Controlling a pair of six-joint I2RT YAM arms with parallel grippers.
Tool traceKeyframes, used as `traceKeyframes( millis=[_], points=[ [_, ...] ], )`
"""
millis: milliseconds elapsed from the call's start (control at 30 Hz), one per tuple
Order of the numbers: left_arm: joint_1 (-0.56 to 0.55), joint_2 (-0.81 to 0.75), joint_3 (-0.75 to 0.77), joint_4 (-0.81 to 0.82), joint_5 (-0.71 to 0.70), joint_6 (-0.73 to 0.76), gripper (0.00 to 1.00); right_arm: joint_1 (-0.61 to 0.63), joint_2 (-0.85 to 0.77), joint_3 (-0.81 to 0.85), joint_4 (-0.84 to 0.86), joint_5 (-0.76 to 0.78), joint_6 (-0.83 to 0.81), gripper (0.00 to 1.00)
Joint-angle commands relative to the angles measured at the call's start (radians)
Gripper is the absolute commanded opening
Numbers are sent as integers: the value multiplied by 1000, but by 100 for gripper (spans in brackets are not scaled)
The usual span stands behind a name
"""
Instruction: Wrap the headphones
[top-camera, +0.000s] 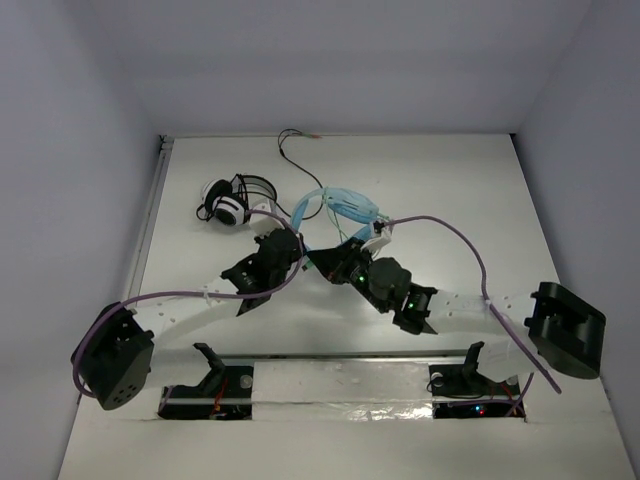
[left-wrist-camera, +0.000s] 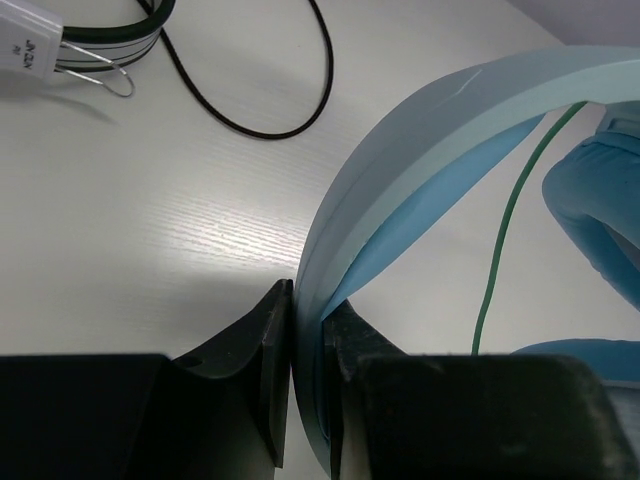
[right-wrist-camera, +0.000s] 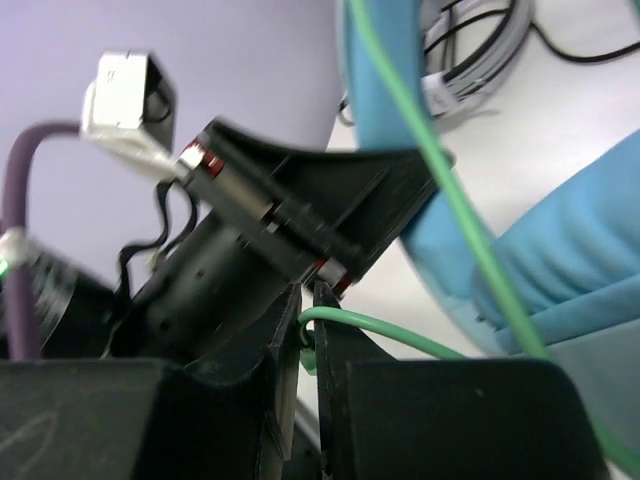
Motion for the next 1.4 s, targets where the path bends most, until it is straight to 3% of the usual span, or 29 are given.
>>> traceKeyframes(
  millis=[0, 233, 667, 933, 1000, 1133, 1367],
  points=[
    [-1, -23, -9, 75, -26, -45, 0, 6, 62, 20, 168, 187, 85, 15],
    [-1, -28, 2, 38, -15, -52, 0, 15, 118, 46, 199, 344, 107, 16],
    [-1, 49, 109, -45, -14, -20, 0, 15, 266, 215, -51, 552, 64, 18],
    [-1, 96, 176, -97, 15, 24, 0, 15, 306, 327, -260, 577, 76, 45],
    [-1, 105, 184, -100, 31, 32, 0, 15, 303, 350, -335, 592, 91, 46],
    [25, 121, 169, -74, 81, 26, 0, 15, 274, 354, -387, 575, 118, 59],
    [60, 161, 179, -60, 169, 26, 0, 15, 227, 382, -438, 534, 79, 54]
  ],
)
